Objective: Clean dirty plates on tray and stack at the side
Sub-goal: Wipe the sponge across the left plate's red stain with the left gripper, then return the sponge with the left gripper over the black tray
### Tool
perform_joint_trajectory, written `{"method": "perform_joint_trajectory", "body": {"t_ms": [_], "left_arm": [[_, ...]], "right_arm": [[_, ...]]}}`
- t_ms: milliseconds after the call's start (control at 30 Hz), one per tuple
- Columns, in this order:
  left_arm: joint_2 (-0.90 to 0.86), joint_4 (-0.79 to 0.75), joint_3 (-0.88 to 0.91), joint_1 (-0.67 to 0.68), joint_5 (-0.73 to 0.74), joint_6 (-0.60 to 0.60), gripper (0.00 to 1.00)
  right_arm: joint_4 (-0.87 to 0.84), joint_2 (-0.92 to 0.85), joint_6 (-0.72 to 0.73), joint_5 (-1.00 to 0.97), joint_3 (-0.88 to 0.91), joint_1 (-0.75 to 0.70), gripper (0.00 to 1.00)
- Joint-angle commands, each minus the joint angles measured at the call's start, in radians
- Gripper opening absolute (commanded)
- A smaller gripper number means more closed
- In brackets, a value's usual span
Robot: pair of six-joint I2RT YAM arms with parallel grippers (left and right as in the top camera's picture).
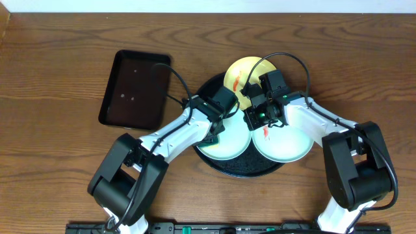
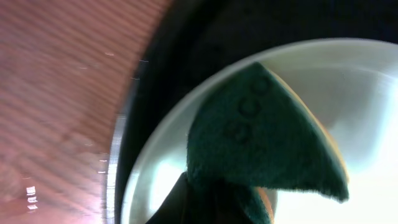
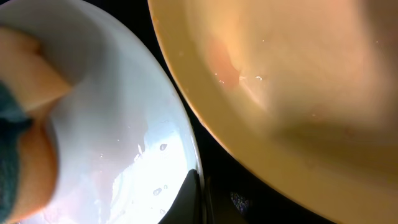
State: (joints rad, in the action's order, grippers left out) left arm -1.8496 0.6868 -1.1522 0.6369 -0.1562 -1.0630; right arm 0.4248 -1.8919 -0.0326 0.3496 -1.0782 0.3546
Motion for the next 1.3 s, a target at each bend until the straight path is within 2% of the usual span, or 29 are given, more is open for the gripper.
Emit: {"method": "perform_joint_trajectory", "body": {"t_ms": [0,200,400,667,933,1267], "left_arm": [[-0.012,0.085,0.04,-0.065,-0.208,-0.023,0.07],[0.096,0.101,0.039,-0.077,-0.306,-0.023,0.08],[0.277,0.089,0.039,-0.078,-0.328,-0.002,0.07],[0.484,0.117,0.039,-0.157,-0.323,0.159,0.08],[0.53,0.142,0.04,-0.332,-0.217,0.374,0.07],[0.528,0.143,0.042,-0.473,-0.21,0.417,0.07]], "right_arm": [[0.01,-0.024,0.002,-0.061,-0.001,0.006,0.01],[0.01,-0.024,0.002,-0.061,-0.001,0.006,0.01],[0.006,-0.023,0.003,-0.05,-0.001,0.006,0.01],[0.016,0.034,0.003,0.04,-0.027,0.006,0.01],[0.082,0.18,0.017,-0.042,-0.098,0.007,0.01],[0.182,0.321,0.017,-0.268,-0.185,0.019,0.01]]}}
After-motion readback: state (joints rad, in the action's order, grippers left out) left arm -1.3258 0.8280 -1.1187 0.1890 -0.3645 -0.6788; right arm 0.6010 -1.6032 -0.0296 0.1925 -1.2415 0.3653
